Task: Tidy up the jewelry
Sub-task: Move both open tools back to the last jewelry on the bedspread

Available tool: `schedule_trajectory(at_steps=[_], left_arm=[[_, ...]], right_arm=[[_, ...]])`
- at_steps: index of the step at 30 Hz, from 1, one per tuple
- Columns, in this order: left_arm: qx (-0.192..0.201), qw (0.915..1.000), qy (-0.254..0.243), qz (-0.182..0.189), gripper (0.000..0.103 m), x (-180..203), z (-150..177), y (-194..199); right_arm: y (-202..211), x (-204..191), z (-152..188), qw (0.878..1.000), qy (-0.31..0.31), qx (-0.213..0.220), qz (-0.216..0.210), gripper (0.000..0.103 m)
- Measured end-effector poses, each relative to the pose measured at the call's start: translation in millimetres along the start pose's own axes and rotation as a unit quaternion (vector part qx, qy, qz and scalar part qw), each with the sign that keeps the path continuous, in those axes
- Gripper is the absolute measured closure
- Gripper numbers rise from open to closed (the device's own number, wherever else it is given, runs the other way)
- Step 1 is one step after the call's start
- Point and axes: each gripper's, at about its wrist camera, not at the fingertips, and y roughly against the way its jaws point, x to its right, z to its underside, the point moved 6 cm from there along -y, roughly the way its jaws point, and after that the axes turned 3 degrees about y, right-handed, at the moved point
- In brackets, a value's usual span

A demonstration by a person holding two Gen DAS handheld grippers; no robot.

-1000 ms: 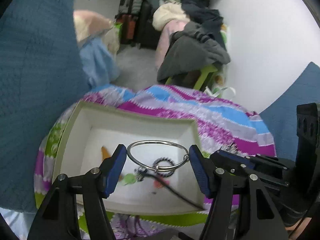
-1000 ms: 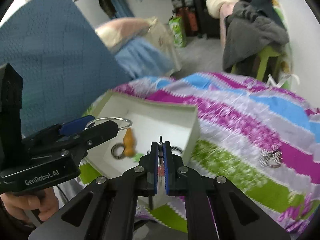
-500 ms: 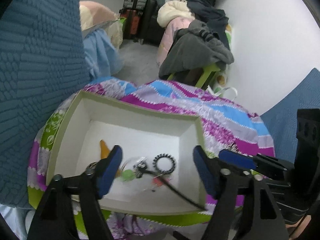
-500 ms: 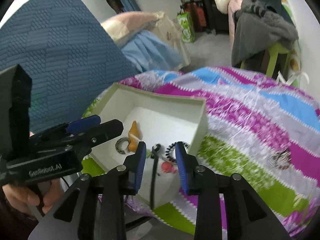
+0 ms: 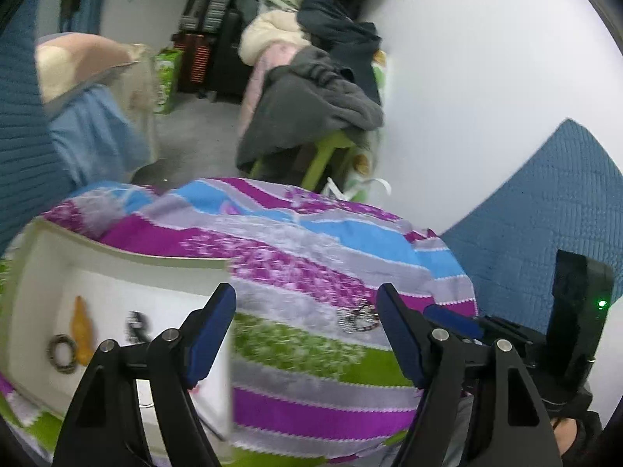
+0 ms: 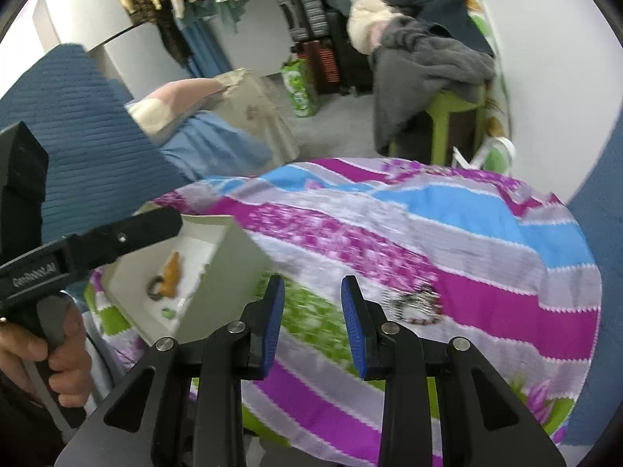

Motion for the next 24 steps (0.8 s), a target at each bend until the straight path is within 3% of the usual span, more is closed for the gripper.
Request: schedule_trajectory(at_steps=[7, 15, 24], left_arm=[[-0.036, 0.9992, -0.010, 0.012, 0.040, 31, 14, -51], [-0.089, 0.9959, -0.002, 0.014, 0.059, 35, 41, -109], [-0.130, 0.9915, -0.010, 0.006, 0.066, 37, 61, -158]], right_arm=[[-19, 50, 22, 1.000, -0.021, -0.017, 0.007, 0.075], [-66, 96, 53, 0.997, -0.045, -0.053, 0.014, 0.081], [-105, 126, 64, 0.996, -0.050, -0.075, 0.020, 0.083]])
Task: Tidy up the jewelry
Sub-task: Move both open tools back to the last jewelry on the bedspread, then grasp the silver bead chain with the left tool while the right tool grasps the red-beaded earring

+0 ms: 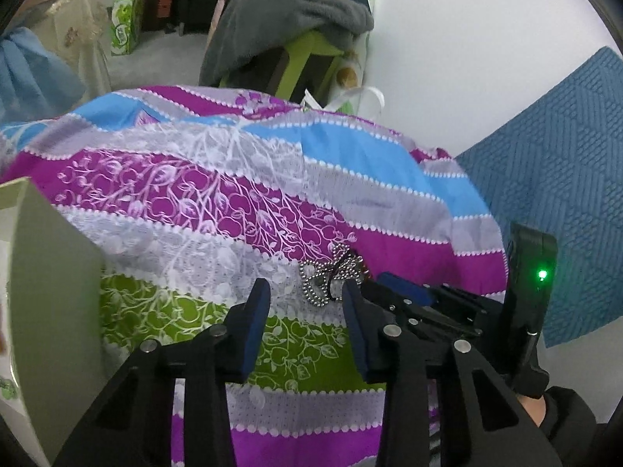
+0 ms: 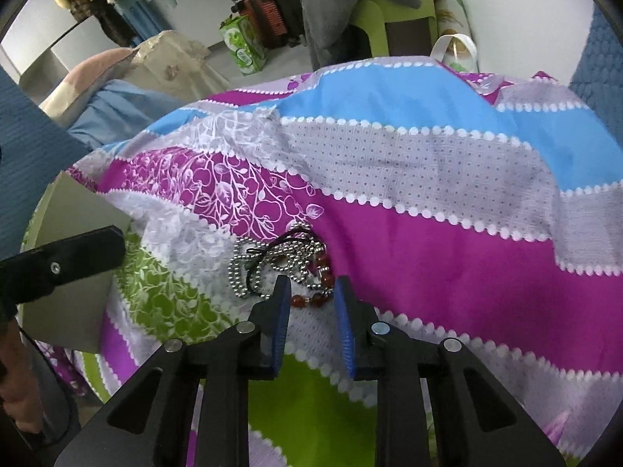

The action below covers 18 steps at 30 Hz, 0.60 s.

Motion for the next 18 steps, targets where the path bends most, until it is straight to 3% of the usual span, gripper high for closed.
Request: schedule_trajectory(at_steps=[3, 4, 5, 18], left_arm=[[-0.006, 1.0000, -0.001, -0.003, 0.066, 2, -1, -11], [-0.007, 1.0000, -0.003, -0.003, 0.066, 3, -1, -14], [-0.009, 0.9999, -0.005, -0.005, 0.066, 3, -1, -17], [-0.032, 0.9988, -0.031, -0.020, 0.065, 8, 2, -54]], right_arm=[[-8, -4, 1, 1.000, 0.027, -0.005, 0.014, 0.084], [-8, -6, 1, 0.999, 0.034, -0.005, 0.019, 0.087], [-9, -6, 1, 0.999, 0.037, -0.008, 0.025, 0.096], [15, 13, 9, 1.000, -0.008, -0.004, 0.028, 0.097]])
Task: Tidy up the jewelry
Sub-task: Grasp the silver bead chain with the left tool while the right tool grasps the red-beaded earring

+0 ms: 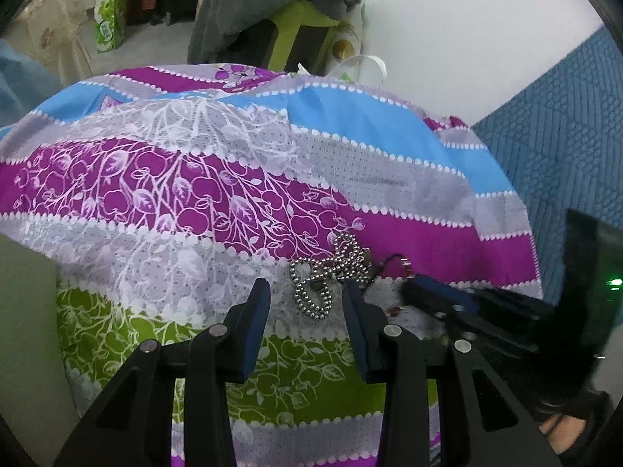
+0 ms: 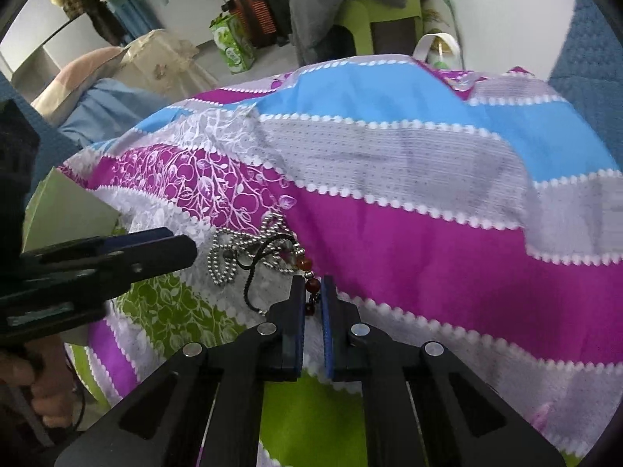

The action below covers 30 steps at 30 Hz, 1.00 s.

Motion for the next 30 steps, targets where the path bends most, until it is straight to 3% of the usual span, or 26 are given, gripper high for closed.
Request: schedule_trajectory(at_steps=[7, 17, 21, 25, 30], left_arm=[[-0.006, 0.9998, -0.020, -0.007, 0.065, 6, 0, -15], [0.005, 0.9947, -0.083, -0.061, 0.066, 25, 5, -34], [0.006, 0.9877, -0.124, -0.095, 0.094, 35, 9, -39], [-0.002, 0.9874, -0.124, -0.098, 0.095, 38, 10, -40], [0.007, 0.9934, -0.091, -0.069, 0.095, 33, 7, -11]], right_arm=[[12, 13, 6, 1.000, -0.018, 0.000, 0.019, 0.097], [25, 26, 10, 0.999, -0.033, 0.005, 0.031, 0.097], [29, 26, 10, 0.999, -0.037, 0.007, 0.034, 0.097], [35, 22, 11, 0.999, -0.038, 0.008, 0.037, 0.097], [52, 13, 11, 0.998, -0.043, 0.019, 0.038, 0.097]])
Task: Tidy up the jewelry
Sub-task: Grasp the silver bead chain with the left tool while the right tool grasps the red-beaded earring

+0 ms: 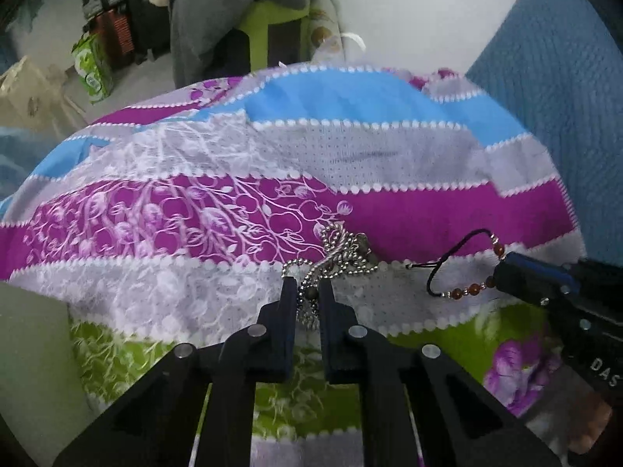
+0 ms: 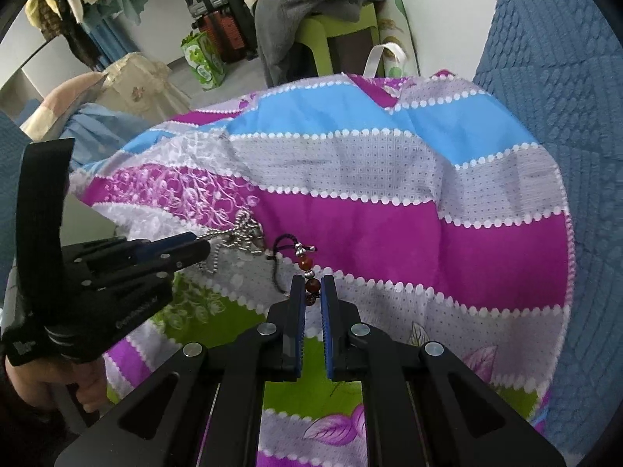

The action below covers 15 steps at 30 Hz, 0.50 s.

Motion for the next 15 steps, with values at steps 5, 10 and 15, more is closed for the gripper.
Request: schedule_trajectory(at_steps=[5, 10, 15], left_arm=[[0.027, 0.9988, 0.031, 0.025, 0.095, -7, -3, 48], [0.054, 0.9974, 0.034, 0.035, 0.095, -3, -7, 98], [0.080, 0.9952, 0.035, 0.044, 0.095, -4, -1, 149]], right_arm=[[26, -8, -6, 1.000, 0.000, 0.019, 0.000, 0.097], [58, -23, -14, 0.999, 0.002, 0.045, 0.002, 0.097], [87, -41, -20, 0.998, 0.008, 0.067, 0.001, 0.097]])
